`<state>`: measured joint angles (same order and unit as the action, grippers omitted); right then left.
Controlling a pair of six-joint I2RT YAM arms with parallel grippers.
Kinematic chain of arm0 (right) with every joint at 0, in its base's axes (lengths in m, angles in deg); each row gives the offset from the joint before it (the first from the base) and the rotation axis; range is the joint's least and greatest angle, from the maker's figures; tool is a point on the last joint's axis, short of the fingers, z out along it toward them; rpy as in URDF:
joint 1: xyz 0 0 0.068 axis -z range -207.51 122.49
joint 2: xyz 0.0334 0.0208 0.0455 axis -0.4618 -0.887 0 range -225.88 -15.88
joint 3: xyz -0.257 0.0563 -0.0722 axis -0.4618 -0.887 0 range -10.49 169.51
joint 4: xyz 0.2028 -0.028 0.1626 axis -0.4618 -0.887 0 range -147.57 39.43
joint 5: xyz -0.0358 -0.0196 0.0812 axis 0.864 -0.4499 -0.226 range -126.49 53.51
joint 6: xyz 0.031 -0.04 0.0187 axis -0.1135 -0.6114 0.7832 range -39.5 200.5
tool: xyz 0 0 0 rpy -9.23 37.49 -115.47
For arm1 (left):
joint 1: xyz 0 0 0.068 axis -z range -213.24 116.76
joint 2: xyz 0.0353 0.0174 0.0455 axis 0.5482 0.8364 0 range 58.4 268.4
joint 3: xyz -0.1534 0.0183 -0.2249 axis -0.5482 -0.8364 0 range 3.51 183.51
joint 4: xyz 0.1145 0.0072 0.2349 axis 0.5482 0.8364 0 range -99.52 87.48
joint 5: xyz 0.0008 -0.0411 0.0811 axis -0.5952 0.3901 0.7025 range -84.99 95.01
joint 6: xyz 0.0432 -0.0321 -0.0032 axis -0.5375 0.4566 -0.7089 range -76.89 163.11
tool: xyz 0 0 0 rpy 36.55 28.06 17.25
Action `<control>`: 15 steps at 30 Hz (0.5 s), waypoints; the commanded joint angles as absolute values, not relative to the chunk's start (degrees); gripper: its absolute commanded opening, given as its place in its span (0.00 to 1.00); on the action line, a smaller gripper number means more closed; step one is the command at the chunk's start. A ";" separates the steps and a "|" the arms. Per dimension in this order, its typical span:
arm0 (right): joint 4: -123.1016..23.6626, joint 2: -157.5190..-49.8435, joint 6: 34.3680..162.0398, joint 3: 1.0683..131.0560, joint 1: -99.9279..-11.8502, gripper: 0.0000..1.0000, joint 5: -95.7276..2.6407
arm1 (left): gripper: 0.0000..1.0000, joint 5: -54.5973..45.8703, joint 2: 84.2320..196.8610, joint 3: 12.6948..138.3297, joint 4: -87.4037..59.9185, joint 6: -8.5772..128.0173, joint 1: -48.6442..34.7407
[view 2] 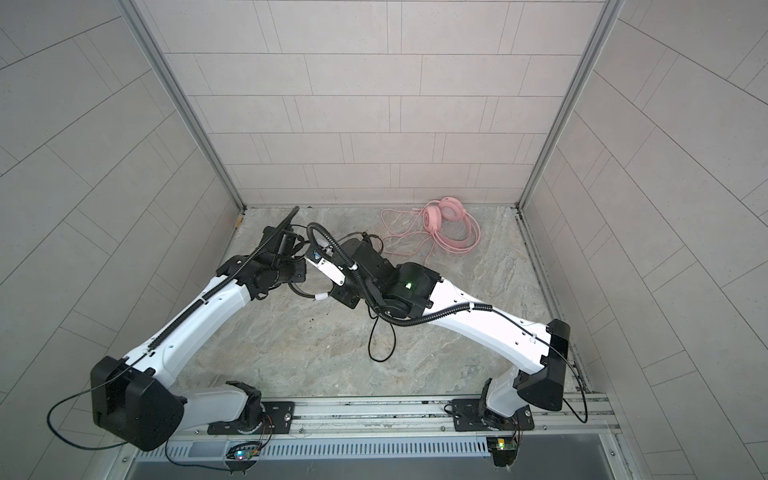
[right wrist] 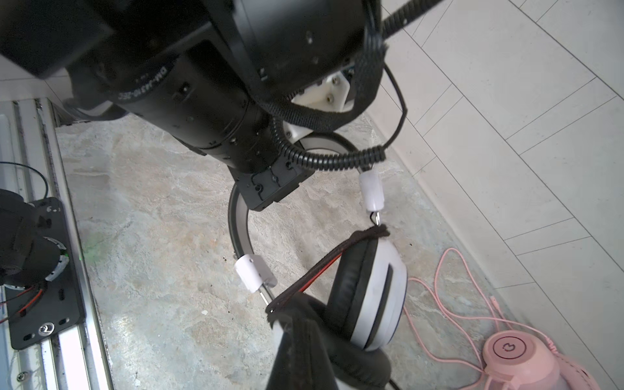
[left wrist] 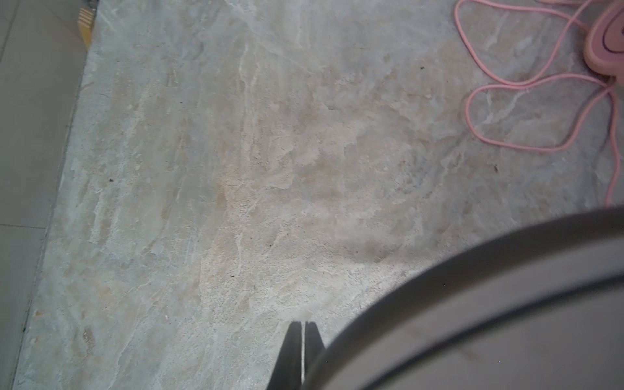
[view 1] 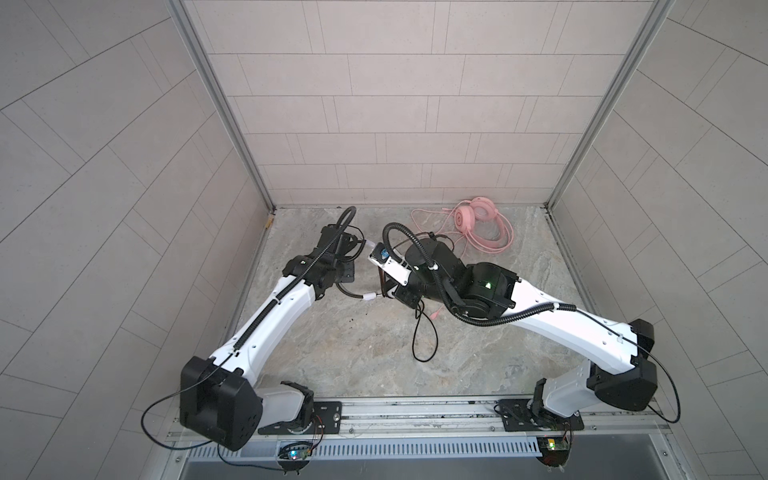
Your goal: Wrap the headphones
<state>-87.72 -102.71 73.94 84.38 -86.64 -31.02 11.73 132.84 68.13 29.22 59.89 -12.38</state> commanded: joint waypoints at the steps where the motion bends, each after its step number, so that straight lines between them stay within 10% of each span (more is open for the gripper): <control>1: -86.14 -102.63 71.19 88.72 -82.94 0.04 -30.95 | 0.00 5.58 133.61 70.52 30.20 56.18 -11.97; 15: -89.84 -104.06 72.18 88.87 -69.46 0.05 -31.32 | 0.00 -0.88 129.14 69.53 29.61 50.84 -11.80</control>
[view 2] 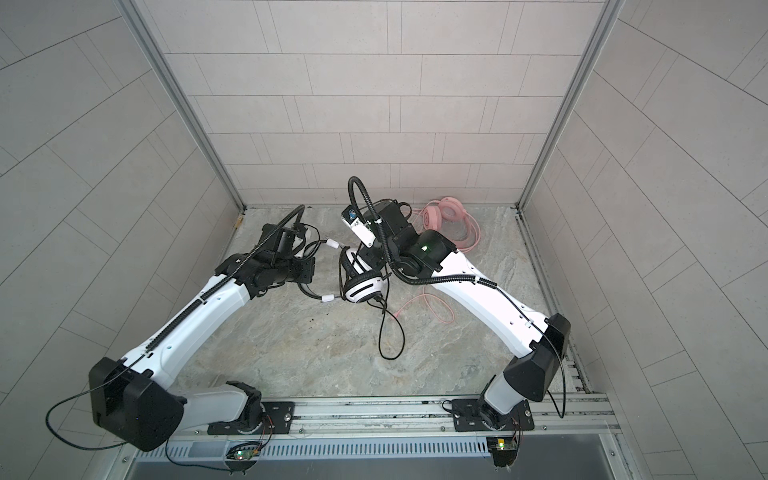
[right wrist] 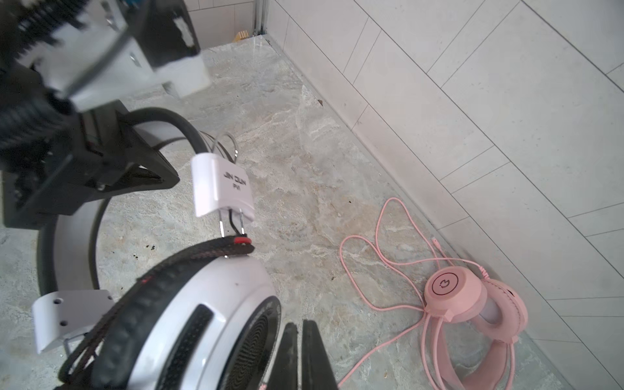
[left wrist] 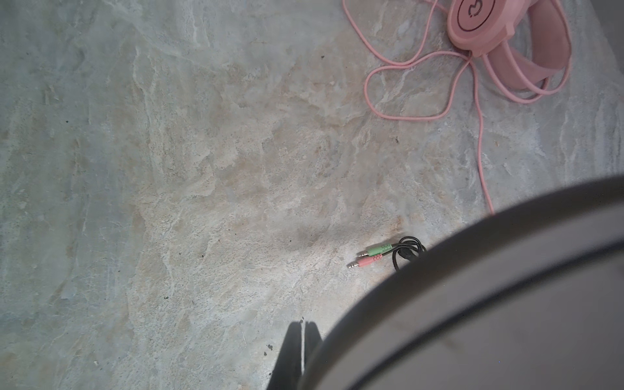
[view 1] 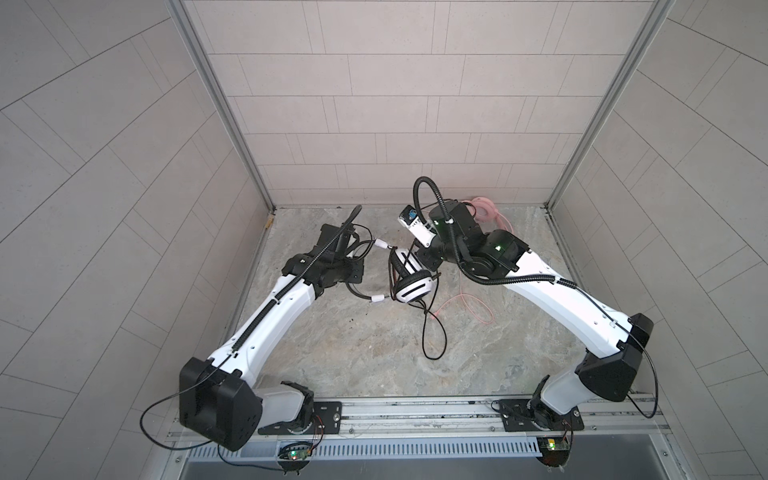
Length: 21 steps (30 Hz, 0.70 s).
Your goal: Wrap the headphones
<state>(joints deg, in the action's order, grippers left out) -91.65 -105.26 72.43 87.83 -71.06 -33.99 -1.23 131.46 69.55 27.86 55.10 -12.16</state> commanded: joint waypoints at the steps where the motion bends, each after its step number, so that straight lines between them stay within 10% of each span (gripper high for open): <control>1: -90.49 -103.88 72.02 88.78 -69.44 0.05 -30.92 | 0.00 0.80 128.83 69.43 29.64 51.01 -11.85; 21: -76.51 -98.92 67.59 79.53 -69.49 0.06 -28.75 | 0.00 -9.96 128.78 68.51 27.10 48.99 -10.26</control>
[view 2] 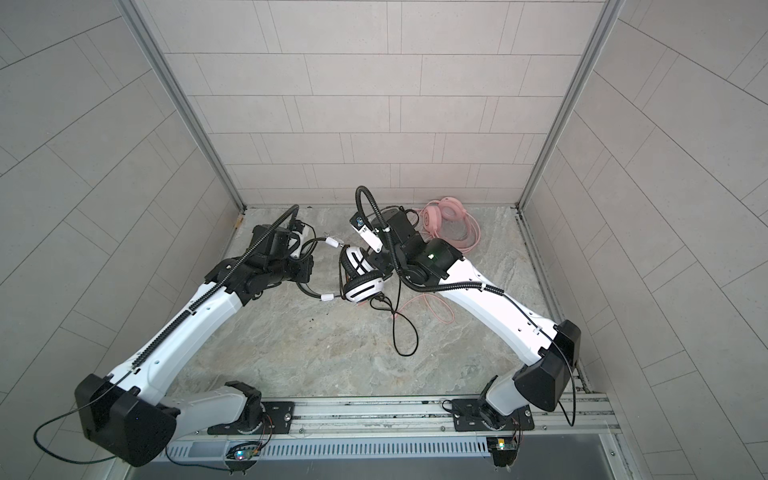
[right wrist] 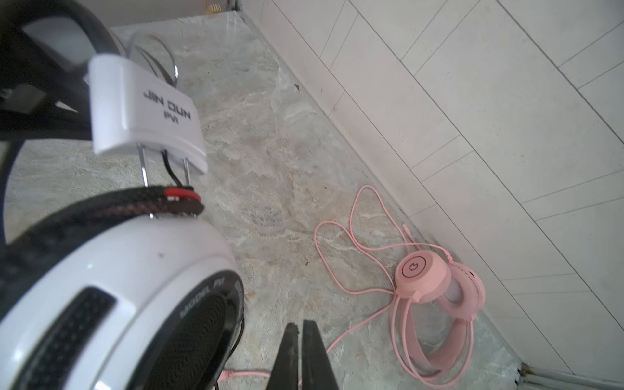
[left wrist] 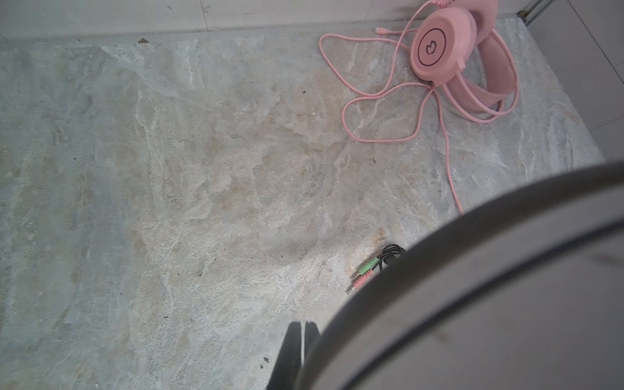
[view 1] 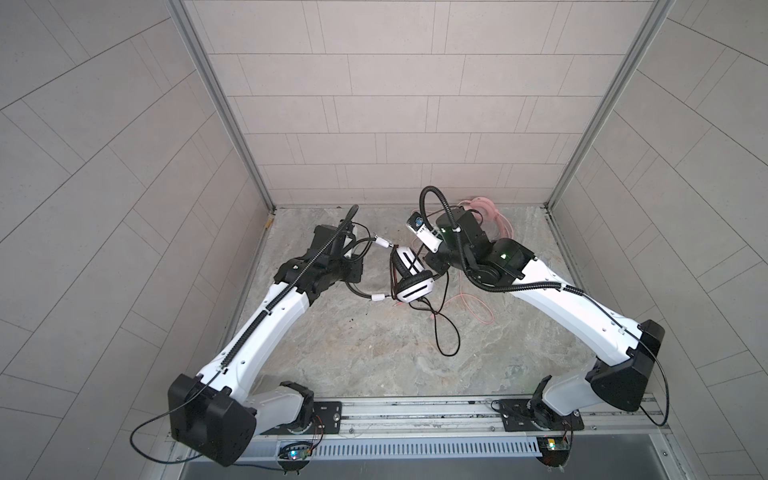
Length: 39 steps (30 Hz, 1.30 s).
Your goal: Wrap the headphones
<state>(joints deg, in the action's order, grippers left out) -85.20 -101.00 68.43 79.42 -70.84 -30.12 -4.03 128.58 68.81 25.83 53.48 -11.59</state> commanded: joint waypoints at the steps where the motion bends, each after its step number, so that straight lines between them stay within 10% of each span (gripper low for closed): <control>1: -75.59 -99.30 66.95 79.64 -69.44 0.06 -29.41 | 0.00 -10.48 129.23 68.68 27.26 48.85 -9.77; 28: -78.60 -108.96 72.59 85.51 -68.33 0.06 -34.51 | 0.00 -16.37 128.05 68.89 26.05 46.10 -4.55; 39: -78.08 -106.97 74.97 82.28 -64.50 0.26 -39.63 | 0.00 -17.66 124.32 66.84 22.92 46.06 -4.85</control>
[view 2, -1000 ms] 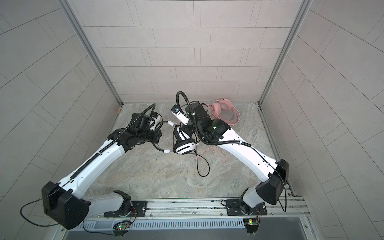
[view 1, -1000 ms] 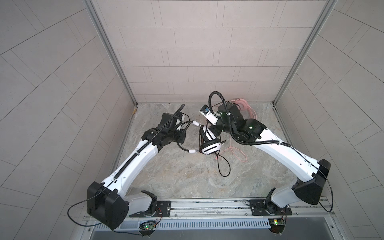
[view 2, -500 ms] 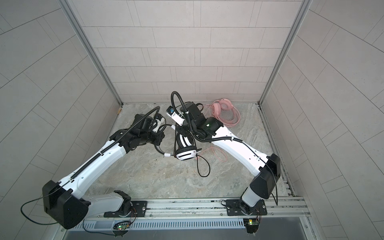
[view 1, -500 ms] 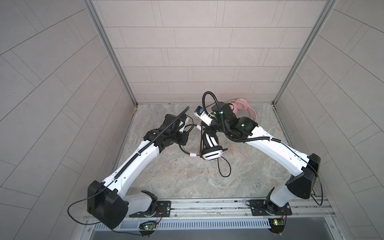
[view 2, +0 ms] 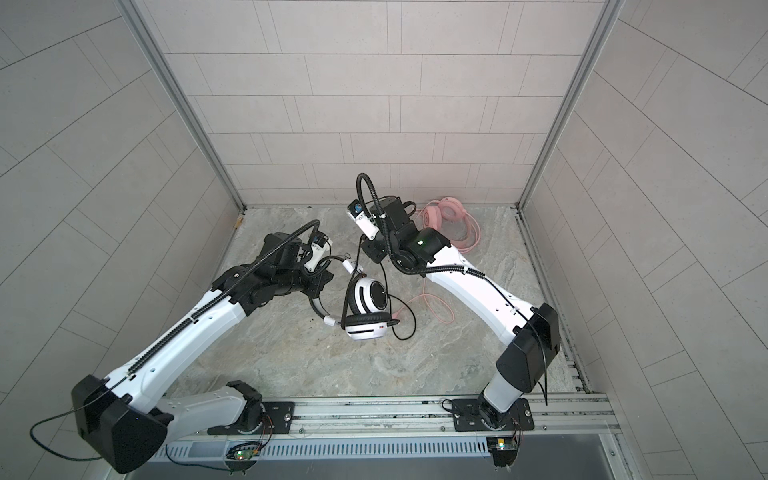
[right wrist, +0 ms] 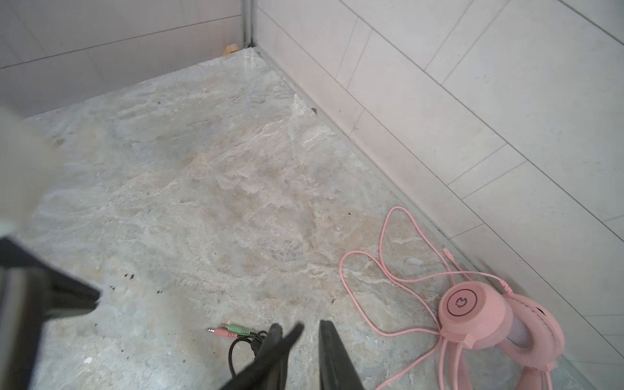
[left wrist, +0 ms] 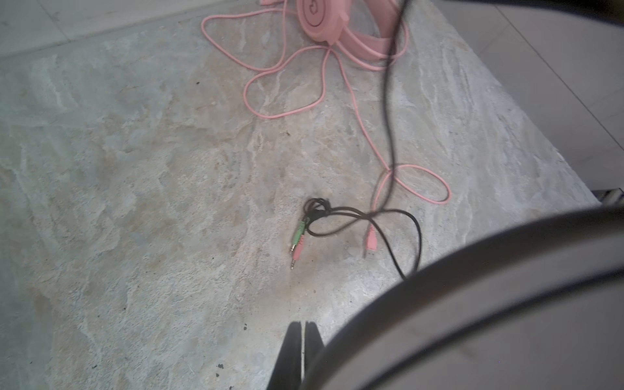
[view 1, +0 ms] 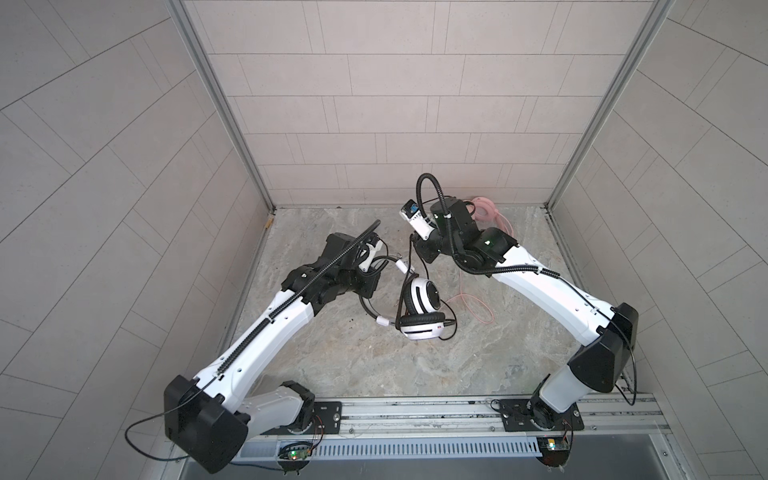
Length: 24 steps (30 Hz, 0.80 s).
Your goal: Wrap the headphones
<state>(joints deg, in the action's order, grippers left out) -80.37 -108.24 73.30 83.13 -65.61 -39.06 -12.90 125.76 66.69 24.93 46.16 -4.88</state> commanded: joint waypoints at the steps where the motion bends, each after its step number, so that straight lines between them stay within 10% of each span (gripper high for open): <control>1: -77.99 -106.94 75.42 82.19 -63.95 0.27 -40.80 | 0.00 -18.48 124.25 66.91 22.75 46.05 -4.85; 24: -57.75 -94.78 92.05 45.07 -54.81 0.45 -57.91 | 0.00 -23.01 122.20 65.09 17.54 52.43 -14.84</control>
